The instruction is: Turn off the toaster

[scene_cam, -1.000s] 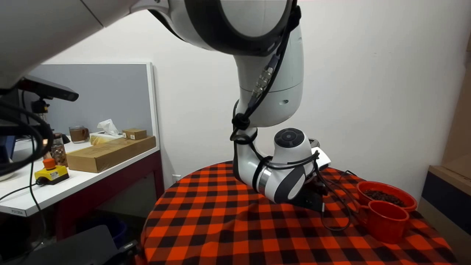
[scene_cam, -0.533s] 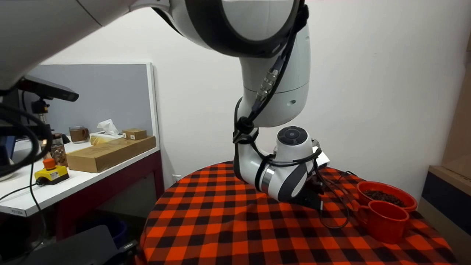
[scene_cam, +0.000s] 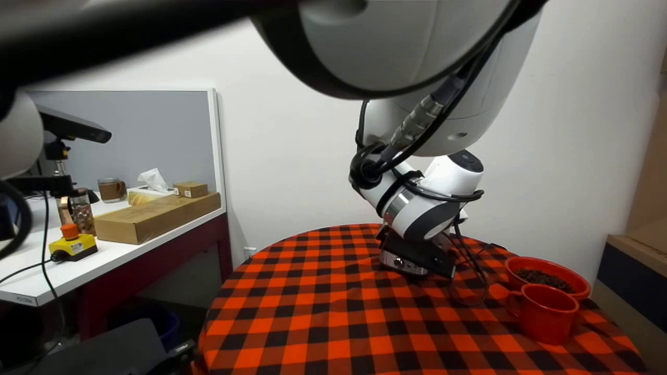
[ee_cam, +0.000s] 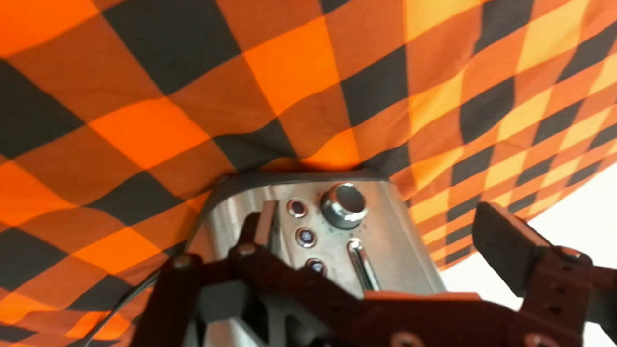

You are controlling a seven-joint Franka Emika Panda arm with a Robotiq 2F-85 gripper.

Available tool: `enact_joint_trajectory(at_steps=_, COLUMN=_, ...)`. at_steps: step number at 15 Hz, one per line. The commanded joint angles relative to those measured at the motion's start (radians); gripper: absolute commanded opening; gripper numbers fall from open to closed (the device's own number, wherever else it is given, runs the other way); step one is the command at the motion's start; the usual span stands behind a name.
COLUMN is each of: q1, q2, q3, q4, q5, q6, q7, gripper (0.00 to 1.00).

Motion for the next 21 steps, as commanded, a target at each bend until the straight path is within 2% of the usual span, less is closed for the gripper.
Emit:
enact_joint_trajectory(at_steps=1, q1=-0.053, q2=-0.038, q3=0.058, q4=-0.008, q5=0.173, q6=-0.25, q7=-0.135, gripper=1.0)
enact_joint_trajectory(at_steps=6, q1=0.01, q2=-0.231, q3=-0.008, q4=-0.023, q5=0.355, q6=-0.581, q7=-0.099, gripper=1.0)
enact_joint_trajectory(at_steps=8, q1=0.051, q2=-0.341, q3=-0.045, q4=-0.061, q5=0.398, q6=-0.624, q7=-0.06, gripper=1.0)
enact_joint_trajectory(at_steps=9, q1=0.01, q2=-0.363, q3=0.008, q4=-0.104, q5=0.321, q6=-0.605, q7=0.031, gripper=1.0)
enact_joint_trajectory(at_steps=10, q1=0.021, q2=-0.41, q3=0.006, q4=-0.122, q5=0.32, q6=-0.611, q7=0.063, gripper=1.0)
enact_joint_trajectory(at_steps=14, q1=0.014, q2=-0.592, q3=0.052, q4=-0.248, q5=0.324, q6=-0.51, q7=0.229, gripper=1.0)
enact_joint_trajectory(at_steps=21, q1=0.001, q2=-0.883, q3=0.07, q4=-0.356, q5=0.313, q6=-0.589, q7=0.45, gripper=1.0)
